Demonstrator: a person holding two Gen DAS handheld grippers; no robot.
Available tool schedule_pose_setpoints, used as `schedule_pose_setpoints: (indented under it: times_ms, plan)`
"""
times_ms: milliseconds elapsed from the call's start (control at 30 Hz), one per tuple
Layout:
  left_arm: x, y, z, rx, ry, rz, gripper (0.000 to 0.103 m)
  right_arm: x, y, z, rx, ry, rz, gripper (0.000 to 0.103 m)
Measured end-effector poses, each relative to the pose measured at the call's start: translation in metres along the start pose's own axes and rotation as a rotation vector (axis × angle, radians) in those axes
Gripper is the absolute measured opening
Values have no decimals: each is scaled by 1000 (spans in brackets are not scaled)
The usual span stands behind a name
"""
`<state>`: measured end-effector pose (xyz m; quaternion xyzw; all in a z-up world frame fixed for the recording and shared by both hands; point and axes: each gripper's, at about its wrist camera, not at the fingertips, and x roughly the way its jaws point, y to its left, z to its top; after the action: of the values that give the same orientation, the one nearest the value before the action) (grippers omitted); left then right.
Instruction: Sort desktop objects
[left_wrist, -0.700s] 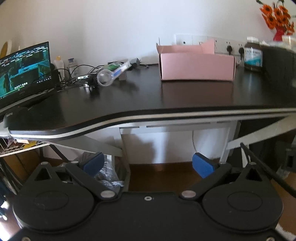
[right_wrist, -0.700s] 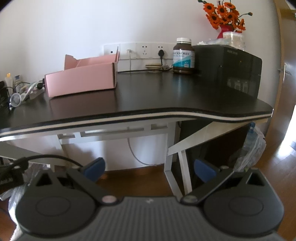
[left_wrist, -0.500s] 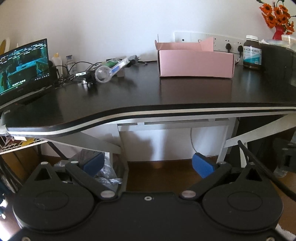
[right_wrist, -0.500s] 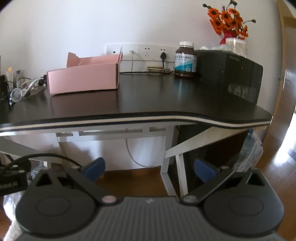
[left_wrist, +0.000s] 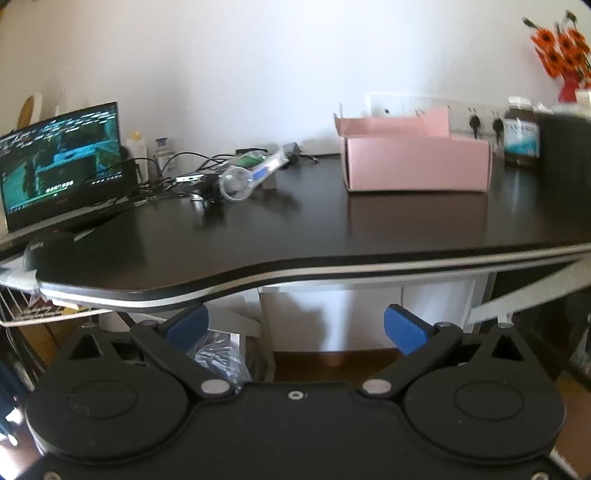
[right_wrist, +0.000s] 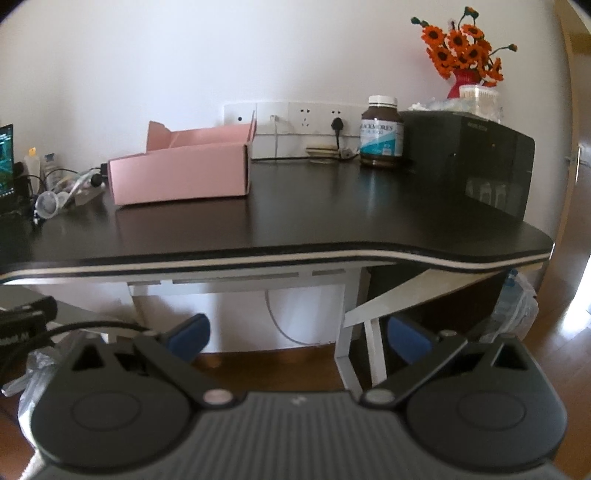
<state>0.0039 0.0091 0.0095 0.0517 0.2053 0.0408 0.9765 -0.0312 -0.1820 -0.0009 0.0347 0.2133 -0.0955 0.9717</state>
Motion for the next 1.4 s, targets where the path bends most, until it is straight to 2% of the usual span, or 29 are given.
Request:
schedule_pose_setpoints:
  times_ms: [200, 500, 900, 1400]
  plan:
    - [2, -3, -1, 17, 14, 4, 103, 4, -2, 2, 21, 21, 33, 102]
    - [4, -8, -3, 38, 31, 6, 103, 2, -1, 3, 5, 16, 18, 102]
    - [-7, -7, -4, 66, -35, 4, 103, 3, 6, -1, -27, 28, -62, 102]
    - [-9, -5, -6, 87, -67, -22, 103, -2, 8, -4, -39, 10, -24, 102]
